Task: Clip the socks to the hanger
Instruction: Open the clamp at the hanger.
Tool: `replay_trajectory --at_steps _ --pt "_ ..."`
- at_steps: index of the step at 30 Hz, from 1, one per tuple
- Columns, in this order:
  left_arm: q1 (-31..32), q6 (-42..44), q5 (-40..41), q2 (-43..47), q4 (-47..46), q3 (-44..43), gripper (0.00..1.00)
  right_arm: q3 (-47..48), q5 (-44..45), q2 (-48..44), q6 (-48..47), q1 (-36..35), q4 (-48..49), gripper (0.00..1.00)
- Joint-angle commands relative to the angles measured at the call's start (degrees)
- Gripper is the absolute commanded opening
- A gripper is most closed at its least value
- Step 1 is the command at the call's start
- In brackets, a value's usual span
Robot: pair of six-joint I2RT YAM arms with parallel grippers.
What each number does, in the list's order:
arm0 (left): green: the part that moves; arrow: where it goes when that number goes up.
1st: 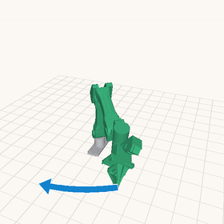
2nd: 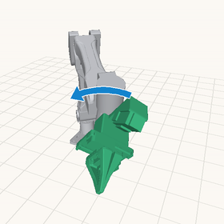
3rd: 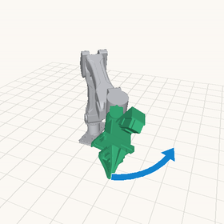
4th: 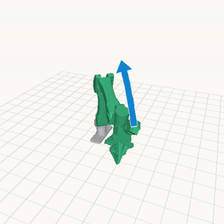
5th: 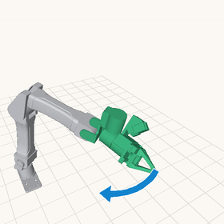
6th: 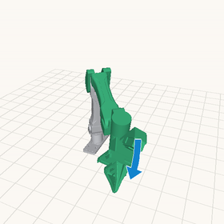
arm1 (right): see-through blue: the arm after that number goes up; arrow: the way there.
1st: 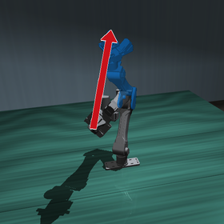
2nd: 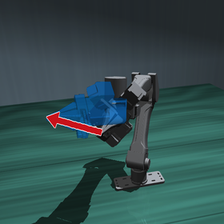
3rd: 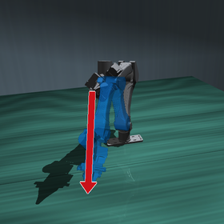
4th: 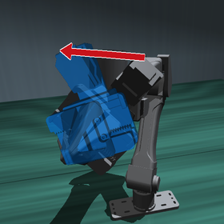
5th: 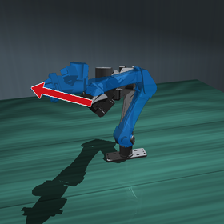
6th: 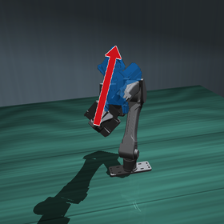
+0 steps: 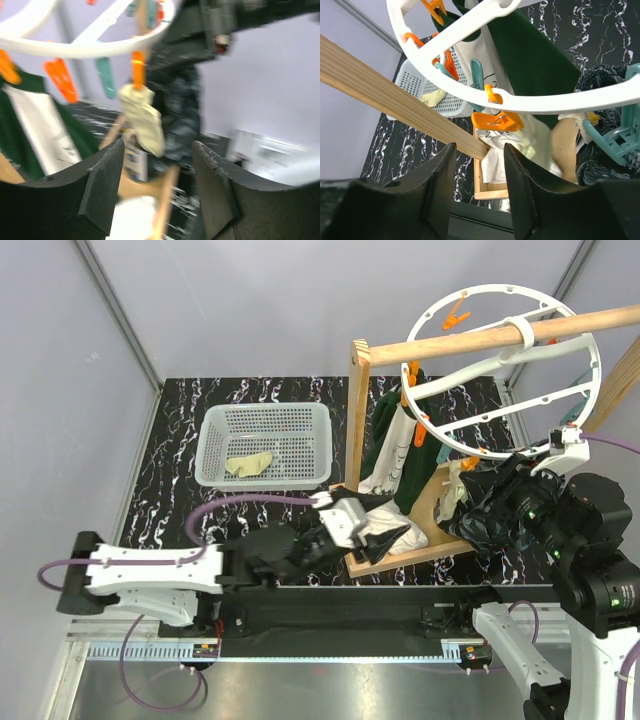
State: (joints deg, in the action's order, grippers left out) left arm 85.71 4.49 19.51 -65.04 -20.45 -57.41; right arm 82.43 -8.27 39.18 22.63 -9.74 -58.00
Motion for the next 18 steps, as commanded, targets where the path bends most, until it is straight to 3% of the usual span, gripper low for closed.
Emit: replay_trajectory --at_steps 1,3,6,18 --pt "0.60 12.28 16.35 -7.97 -10.13 -6.12 0.58 0.98 3.35 -0.33 0.48 -0.28 1.04 0.48" --pt "0.60 15.89 16.44 -11.06 -12.68 -7.71 0.51 0.80 5.01 -0.77 0.74 -0.28 1.31 0.48" --pt "-0.10 18.36 16.27 -16.51 -13.22 -11.58 0.48 1.59 7.03 -0.60 -0.04 -0.28 0.61 0.47" --pt "-6.78 18.10 12.22 -28.38 -11.28 -23.09 0.53 4.14 0.56 -1.65 -2.16 -0.28 -1.68 0.47"
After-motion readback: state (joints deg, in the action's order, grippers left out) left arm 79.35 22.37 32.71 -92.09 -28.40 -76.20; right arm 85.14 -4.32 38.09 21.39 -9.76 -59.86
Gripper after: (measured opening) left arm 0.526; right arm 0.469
